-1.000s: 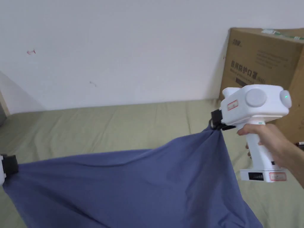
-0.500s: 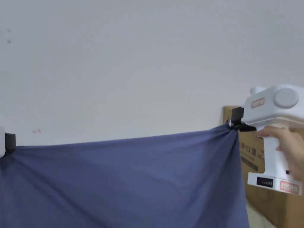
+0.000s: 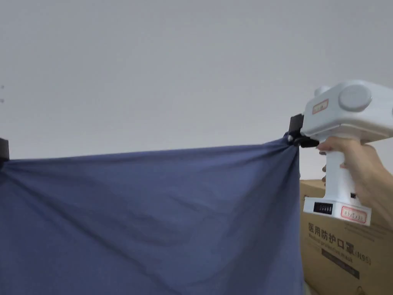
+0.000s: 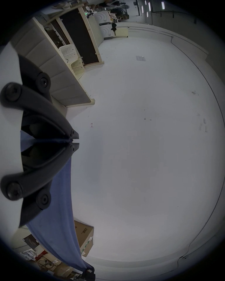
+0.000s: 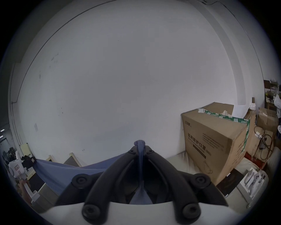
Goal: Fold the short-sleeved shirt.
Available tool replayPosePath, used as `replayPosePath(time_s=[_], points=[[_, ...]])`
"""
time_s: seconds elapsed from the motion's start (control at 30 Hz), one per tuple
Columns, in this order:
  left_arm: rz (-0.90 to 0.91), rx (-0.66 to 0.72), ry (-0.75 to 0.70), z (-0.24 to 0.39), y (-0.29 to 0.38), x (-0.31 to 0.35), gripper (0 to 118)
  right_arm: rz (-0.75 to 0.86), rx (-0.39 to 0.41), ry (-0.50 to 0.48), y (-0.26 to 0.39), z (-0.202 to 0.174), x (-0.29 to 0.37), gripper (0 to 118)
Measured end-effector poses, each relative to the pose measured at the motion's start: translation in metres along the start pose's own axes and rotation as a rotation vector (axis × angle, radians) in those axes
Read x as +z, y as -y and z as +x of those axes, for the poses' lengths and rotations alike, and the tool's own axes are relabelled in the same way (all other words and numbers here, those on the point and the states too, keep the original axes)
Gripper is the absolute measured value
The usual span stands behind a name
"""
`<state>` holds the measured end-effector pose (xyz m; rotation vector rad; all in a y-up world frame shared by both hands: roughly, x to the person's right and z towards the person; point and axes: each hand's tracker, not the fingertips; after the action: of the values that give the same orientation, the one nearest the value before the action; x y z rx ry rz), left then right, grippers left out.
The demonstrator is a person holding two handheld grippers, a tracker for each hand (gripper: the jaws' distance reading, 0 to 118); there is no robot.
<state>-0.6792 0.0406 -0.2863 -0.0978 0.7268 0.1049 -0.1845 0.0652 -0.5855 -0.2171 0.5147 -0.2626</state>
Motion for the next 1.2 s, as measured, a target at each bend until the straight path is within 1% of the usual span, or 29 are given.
replayPosePath(time_s=[0.1,0.17,0.27,0.33,0.43,0.47,0.53,0.57,0.63,0.67,0.73,0.8,0.87,0.9,0.93,1.0,1.03,1.1,1.13,1.2], points=[[-0.018,0.009,-0.008,0.004,0.018,-0.014,2,-0.027,-0.016,-0.003,0.017,0.002,-0.01,5],[-0.052,0.012,-0.023,0.009,0.048,-0.03,2,-0.068,0.015,0.023,0.045,0.008,-0.026,5],[-0.128,-0.014,-0.057,0.017,0.102,-0.06,2,-0.159,0.037,0.043,0.088,0.022,-0.054,5],[-0.214,-0.028,-0.064,0.021,0.149,-0.084,2,-0.243,0.034,0.075,0.13,0.038,-0.081,5],[-0.339,-0.033,-0.072,0.03,0.232,-0.117,2,-0.366,0.002,0.114,0.203,0.068,-0.121,5],[-0.376,-0.053,-0.084,0.032,0.257,-0.124,2,-0.403,-0.001,0.124,0.226,0.077,-0.13,5],[-0.48,-0.094,-0.102,0.037,0.321,-0.143,2,-0.512,0.019,0.169,0.285,0.099,-0.151,5],[-0.524,-0.106,-0.104,0.038,0.348,-0.148,2,-0.558,0.009,0.189,0.311,0.11,-0.158,5],[-0.617,-0.115,-0.103,0.038,0.404,-0.154,2,-0.656,-0.034,0.206,0.367,0.132,-0.162,5],[-0.662,-0.118,-0.09,0.037,0.426,-0.155,2,-0.675,-0.058,0.209,0.39,0.141,-0.161,5],[-0.761,-0.1,-0.076,0.03,0.472,-0.153,2,-0.791,-0.043,0.257,0.441,0.153,-0.153,5],[-0.829,-0.086,-0.095,0.023,0.501,-0.143,2,-0.854,-0.019,0.297,0.472,0.161,-0.144,5],[-0.836,-0.072,-0.083,0.012,0.514,-0.13,2,-0.809,-0.053,0.279,0.48,0.162,-0.124,5],[-0.826,-0.064,-0.081,0.003,0.516,-0.132,2,-0.788,-0.09,0.259,0.477,0.162,-0.116,5],[-0.817,-0.059,-0.058,-0.002,0.512,-0.126,2,-0.786,-0.104,0.237,0.473,0.161,-0.108,5],[-0.772,-0.079,-0.043,-0.009,0.5,-0.109,2,-0.801,-0.074,0.232,0.463,0.157,-0.09,5],[-0.767,-0.087,-0.021,-0.008,0.49,-0.092,2,-0.784,-0.053,0.224,0.461,0.154,-0.077,5],[-0.729,-0.043,-0.021,-0.015,0.478,-0.062,2,-0.761,-0.022,0.221,0.454,0.148,-0.049,5],[-0.727,-0.042,0.001,-0.019,0.474,-0.045,2,-0.742,-0.019,0.219,0.453,0.146,-0.031,5],[-0.713,-0.038,-0.003,-0.025,0.469,-0.007,2,-0.739,-0.036,0.195,0.453,0.145,0.004,5]])
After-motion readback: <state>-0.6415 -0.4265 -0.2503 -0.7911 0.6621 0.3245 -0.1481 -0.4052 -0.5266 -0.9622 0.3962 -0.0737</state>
